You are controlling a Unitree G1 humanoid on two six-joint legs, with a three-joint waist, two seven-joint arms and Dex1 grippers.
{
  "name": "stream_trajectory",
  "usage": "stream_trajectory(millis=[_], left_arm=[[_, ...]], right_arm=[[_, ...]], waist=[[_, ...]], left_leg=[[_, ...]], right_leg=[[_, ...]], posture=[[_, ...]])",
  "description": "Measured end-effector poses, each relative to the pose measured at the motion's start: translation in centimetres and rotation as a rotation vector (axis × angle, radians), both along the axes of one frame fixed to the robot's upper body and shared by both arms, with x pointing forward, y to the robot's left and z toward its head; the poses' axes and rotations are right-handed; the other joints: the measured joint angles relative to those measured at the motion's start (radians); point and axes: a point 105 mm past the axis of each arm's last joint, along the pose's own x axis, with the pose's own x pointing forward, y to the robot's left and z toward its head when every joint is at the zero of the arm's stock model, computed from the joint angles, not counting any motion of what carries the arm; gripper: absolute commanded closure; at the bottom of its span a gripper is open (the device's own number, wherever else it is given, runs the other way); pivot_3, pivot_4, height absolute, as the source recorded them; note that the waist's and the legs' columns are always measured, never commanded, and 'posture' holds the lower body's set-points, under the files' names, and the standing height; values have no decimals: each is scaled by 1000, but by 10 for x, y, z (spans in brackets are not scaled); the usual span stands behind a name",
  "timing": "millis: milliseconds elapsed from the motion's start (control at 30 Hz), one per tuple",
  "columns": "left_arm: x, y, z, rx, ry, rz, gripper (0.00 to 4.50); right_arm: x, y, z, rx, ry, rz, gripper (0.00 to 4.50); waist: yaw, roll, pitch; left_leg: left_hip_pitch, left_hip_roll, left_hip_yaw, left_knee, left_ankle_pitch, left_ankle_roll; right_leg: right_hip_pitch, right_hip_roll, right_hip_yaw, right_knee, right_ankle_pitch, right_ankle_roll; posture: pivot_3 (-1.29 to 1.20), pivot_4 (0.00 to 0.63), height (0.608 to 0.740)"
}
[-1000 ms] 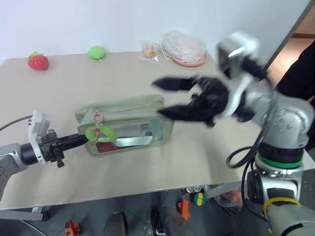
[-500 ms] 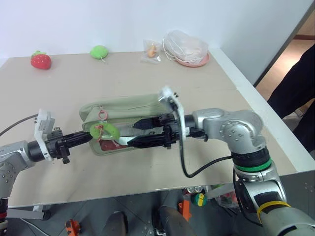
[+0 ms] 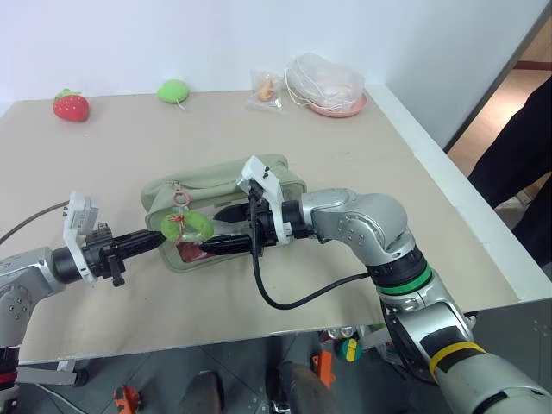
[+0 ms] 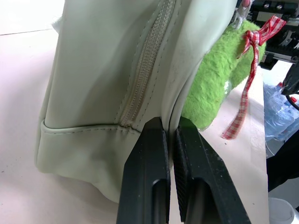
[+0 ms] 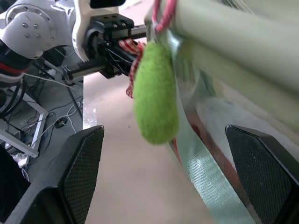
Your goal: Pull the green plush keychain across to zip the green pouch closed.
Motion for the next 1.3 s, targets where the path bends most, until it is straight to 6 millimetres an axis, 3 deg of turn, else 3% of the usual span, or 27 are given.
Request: stream_trajectory(millis=[100, 267, 500, 733, 933, 1033, 1100, 1167, 1300], left_arm=[[1, 1, 0, 1, -3, 4, 4500], [1, 0, -1, -4, -7, 6, 4500], [2, 0, -2, -10, -13, 10, 4500], [3, 1, -2, -11, -15, 13, 4500], [3, 1, -2, -11, -17, 11, 4500], [3, 1, -2, -13, -17, 10, 4500], [5, -5, -3, -22, -17, -9, 4500], [6, -12, 2, -34, -47, -45, 4500], [9, -16, 12, -36, -96, -66, 4500]], right_arm=[[4, -2, 8, 21, -3, -6, 209], [4, 4, 10, 38, 5, 4, 2189], [0, 11, 11, 56, 4, 24, 4429], [-2, 13, 10, 62, 4, 37, 4429], [8, -8, 15, 51, -20, 5, 4429], [19, -28, 56, 86, -100, -50, 4429], [19, -36, 96, 137, -173, -62, 4429], [15, -40, 120, 156, -206, -53, 4429], [20, -52, 134, 155, -215, -85, 4429]], waist=[[0, 0, 0], [0, 0, 0], [0, 0, 0], [0, 0, 0], [1, 0, 0], [1, 1, 1], [1, 1, 1], [1, 0, 0], [-1, 0, 0]], left_leg=[[0, 0, 0, 0, 0, 0], [0, 0, 0, 0, 0, 0], [0, 0, 0, 0, 0, 0], [0, 0, 0, 0, 0, 0], [0, 0, 0, 0, 0, 0], [-1, -1, 0, 1, 0, 0], [-1, 0, 0, 0, 0, 0], [-1, 0, 0, 0, -1, 1], [-1, 0, 1, 0, -2, 4]], right_leg=[[0, 0, 0, 0, 0, 0], [0, 0, 0, 0, 0, 0], [0, 0, 0, 0, 0, 0], [0, 0, 0, 0, 0, 0], [0, -1, 0, 0, 0, 0], [-1, 0, 0, 0, 0, 0], [-1, 0, 0, 0, 0, 0], [-1, 1, -1, -1, 0, 0], [-1, 1, 1, -1, -1, 0]], posture=[[0, 150, 740], [0, 150, 740], [0, 150, 740], [0, 150, 740], [0, 150, 740], [0, 150, 740], [0, 150, 740], [0, 150, 740], [0, 150, 740]])
